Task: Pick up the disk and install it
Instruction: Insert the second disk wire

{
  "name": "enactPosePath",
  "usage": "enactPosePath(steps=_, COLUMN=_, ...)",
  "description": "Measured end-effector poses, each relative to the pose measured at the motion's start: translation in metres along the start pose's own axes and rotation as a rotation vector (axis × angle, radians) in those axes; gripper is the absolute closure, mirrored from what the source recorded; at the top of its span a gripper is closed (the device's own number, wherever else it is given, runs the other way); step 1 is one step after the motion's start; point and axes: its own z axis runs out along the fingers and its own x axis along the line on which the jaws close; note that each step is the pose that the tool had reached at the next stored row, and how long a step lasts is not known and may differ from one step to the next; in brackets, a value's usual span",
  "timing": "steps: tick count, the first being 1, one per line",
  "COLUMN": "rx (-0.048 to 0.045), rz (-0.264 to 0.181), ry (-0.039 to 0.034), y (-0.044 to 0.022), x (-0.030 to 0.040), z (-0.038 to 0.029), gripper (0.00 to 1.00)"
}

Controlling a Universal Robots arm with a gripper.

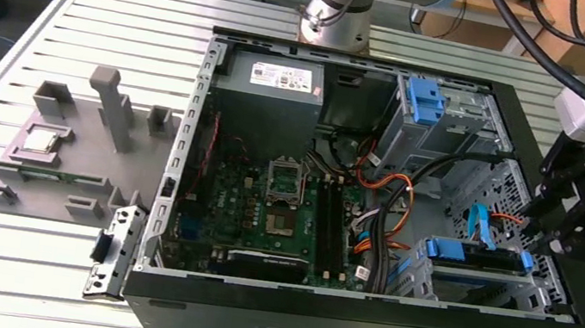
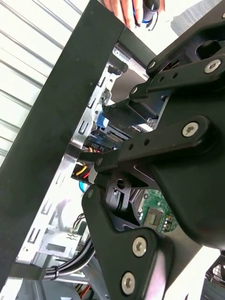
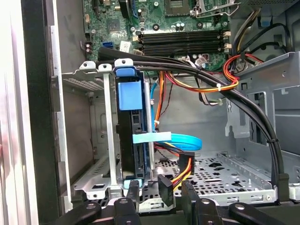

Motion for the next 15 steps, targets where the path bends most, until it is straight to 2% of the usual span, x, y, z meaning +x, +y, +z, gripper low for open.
enactPosePath(steps=9, rx=0.0, rz=0.0, ry=0.0002, y=0.0, x=0.0, z=0.0003, gripper=0.51)
enactPosePath(steps=10, rx=0.0, rz=0.0, ry=0.0002, y=0.0, x=0.0, z=0.0003, gripper=0.53)
enactPosePath(steps=11, rx=0.0, rz=0.0, ry=0.0002, y=0.0, x=0.0, z=0.0004, gripper=0.59)
enactPosePath(steps=13, rx=0.0, rz=0.0, ry=0.0002, y=0.0, x=0.0, z=0.0004, gripper=0.59)
enactPosePath(steps=14, rx=0.0, rz=0.0, ry=0.0001, y=0.0, x=0.0, z=0.0005, gripper=0.66)
enactPosePath(steps=15, rx=0.0, rz=0.0, ry=0.0002, y=0.0, x=0.0, z=0.0005, gripper=0.66)
